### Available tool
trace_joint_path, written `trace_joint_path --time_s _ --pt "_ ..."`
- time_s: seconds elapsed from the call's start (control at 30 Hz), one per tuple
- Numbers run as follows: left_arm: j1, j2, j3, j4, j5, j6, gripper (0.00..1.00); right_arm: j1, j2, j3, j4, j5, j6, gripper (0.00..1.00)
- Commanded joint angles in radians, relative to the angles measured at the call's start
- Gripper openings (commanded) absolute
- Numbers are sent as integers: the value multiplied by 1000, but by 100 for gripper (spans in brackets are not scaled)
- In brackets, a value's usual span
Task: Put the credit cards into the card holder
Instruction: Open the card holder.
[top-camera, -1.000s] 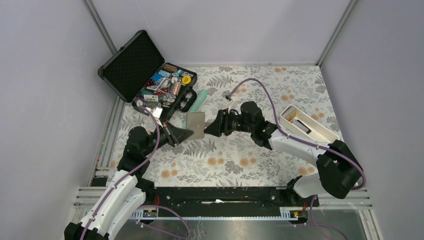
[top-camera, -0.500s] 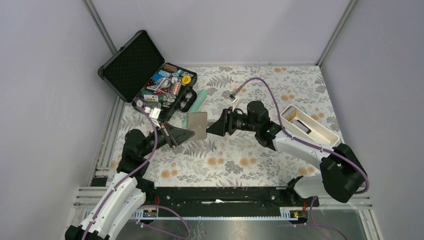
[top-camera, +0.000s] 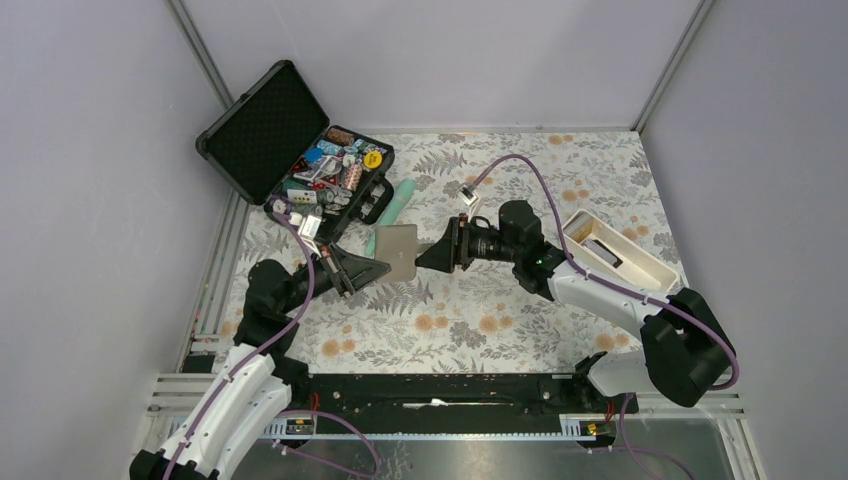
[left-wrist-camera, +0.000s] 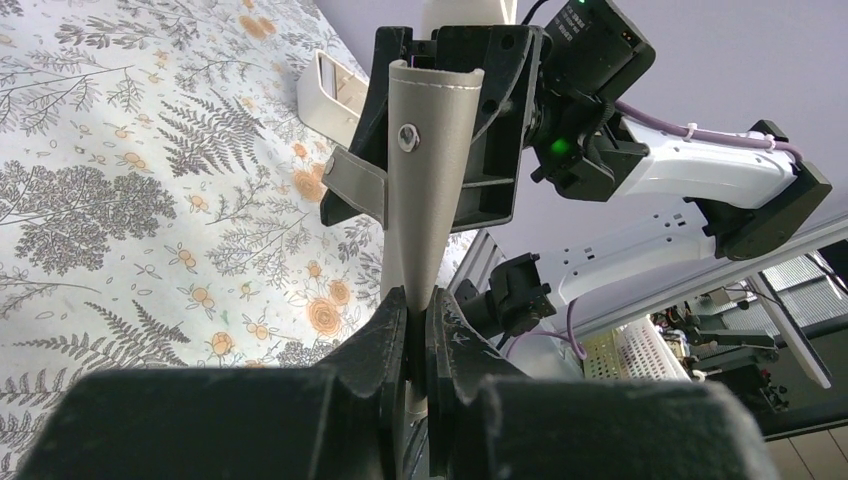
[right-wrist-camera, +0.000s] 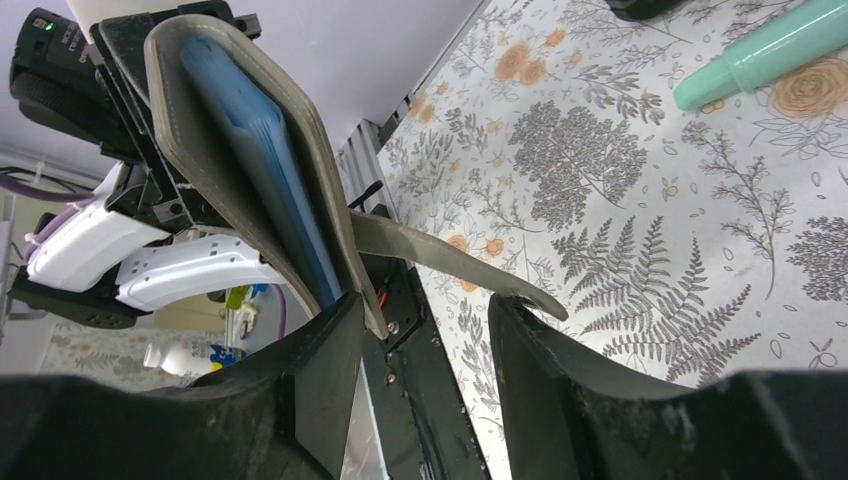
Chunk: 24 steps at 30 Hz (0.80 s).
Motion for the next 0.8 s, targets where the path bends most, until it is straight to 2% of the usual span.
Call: trace_joint_path --time_s 0.0,0.37,0.5,0.77 --pt "2 4 -10 110 29 -23 0 -2 -28 31 80 -74 12 56" --pt "3 45 -19 149 41 -34 0 -3 -6 39 158 -135 52 56" --pt "4 48 -25 145 28 -29 0 -3 -10 32 200 -170 69 59" --pt "4 98 -47 306 112 -111 0 -2 14 29 314 -208 133 60"
